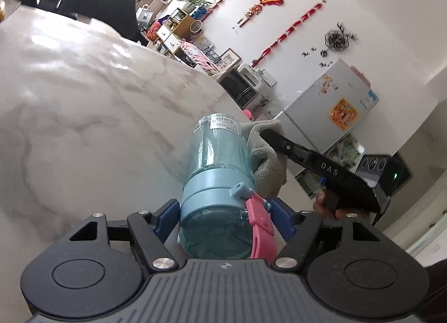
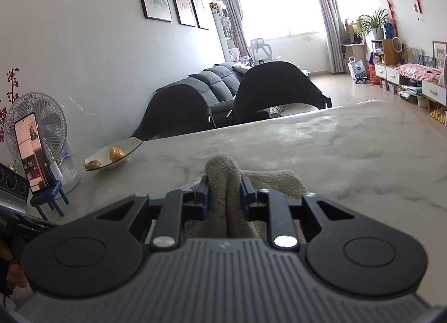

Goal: Clean container
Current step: 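Rotate the teal bottle with the left gripper while the right gripper wipes it with the towel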

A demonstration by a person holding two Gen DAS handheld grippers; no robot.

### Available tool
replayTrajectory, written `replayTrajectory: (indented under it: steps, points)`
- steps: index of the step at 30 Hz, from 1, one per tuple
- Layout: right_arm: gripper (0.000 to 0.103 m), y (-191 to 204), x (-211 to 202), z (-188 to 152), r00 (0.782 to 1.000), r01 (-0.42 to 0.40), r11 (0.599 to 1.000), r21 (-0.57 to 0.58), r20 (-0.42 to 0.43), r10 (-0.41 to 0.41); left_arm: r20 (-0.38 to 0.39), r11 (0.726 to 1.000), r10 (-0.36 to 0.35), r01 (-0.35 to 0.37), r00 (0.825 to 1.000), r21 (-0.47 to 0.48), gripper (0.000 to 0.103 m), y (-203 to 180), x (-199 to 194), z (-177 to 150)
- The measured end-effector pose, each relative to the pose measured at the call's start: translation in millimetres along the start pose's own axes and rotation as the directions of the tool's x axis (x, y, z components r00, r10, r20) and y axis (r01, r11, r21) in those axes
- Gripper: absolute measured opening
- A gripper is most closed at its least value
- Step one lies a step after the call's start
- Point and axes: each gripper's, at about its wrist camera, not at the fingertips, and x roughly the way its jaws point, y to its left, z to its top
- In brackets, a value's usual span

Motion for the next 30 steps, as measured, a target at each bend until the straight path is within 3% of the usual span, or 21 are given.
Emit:
replayTrajectory:
  steps: [4,6,7,8,10,11,12,19,23,27,30]
  points:
    - [0.021,-4.2,-1.9,1.5,1.0,-0.008,1.0,0.025,0.003,0.008,-0.036,0.982,0.071,-0.063,0.997,0.18,0.073,-23.2,0.4,12.1]
    - [0.021,-5.0,-3.0,2.3,1.0,-0.015,0.999,0.037,0.005,0.014,-0.053,0.934,0.141,-0.115,0.989,0.339,0.073,-38.9,1.8,17.4]
    - [0.021,-5.2,-3.5,2.6,1.0,-0.017,0.999,0.043,0.006,0.017,-0.057,0.89,0.188,-0.145,0.981,0.432,0.073,-47.5,3.0,18.3]
    - [0.021,-5.6,-4.2,3.2,1.0,-0.022,0.999,0.05,0.009,0.022,-0.059,0.821,0.252,-0.181,0.966,0.542,0.073,-57.6,5.9,16.3]
    - [0.021,-6.5,-5.9,4.6,0.999,-0.036,0.997,0.068,0.015,0.035,-0.053,0.653,0.374,-0.222,0.926,0.724,0.073,-74.3,13.4,9.7]
    - [0.021,-7.0,-6.8,5.3,0.999,-0.043,0.996,0.077,0.019,0.041,-0.051,0.589,0.407,-0.219,0.912,0.778,0.073,-78.8,16.4,6.1]
    - [0.021,-6.8,-7.0,6.0,0.999,-0.049,0.995,0.081,0.021,0.047,-0.049,0.543,0.428,-0.214,0.902,0.812,0.073,-82.0,18.3,4.0]
    - [0.021,9.8,1.0,11.4,0.997,-0.082,0.996,0.034,0.019,0.081,-0.027,0.579,0.398,-0.228,0.917,0.783,0.073,-79.2,12.8,7.4]
    - [0.021,31.6,6.9,14.4,0.99,-0.134,0.99,-0.049,0.026,0.135,-0.032,0.617,0.376,-0.225,0.926,0.754,0.075,-79.7,15.8,10.2]
    - [0.021,49.9,12.0,11.4,0.975,-0.22,0.97,-0.104,0.008,0.222,-0.037,0.722,0.296,-0.198,0.954,0.663,0.079,-71.5,11.2,18.2]
    - [0.024,58.9,18.5,2.6,0.972,-0.234,0.961,-0.15,-0.025,0.233,-0.037,0.809,0.226,-0.167,0.973,0.563,0.082,-58.6,3.2,16.2]
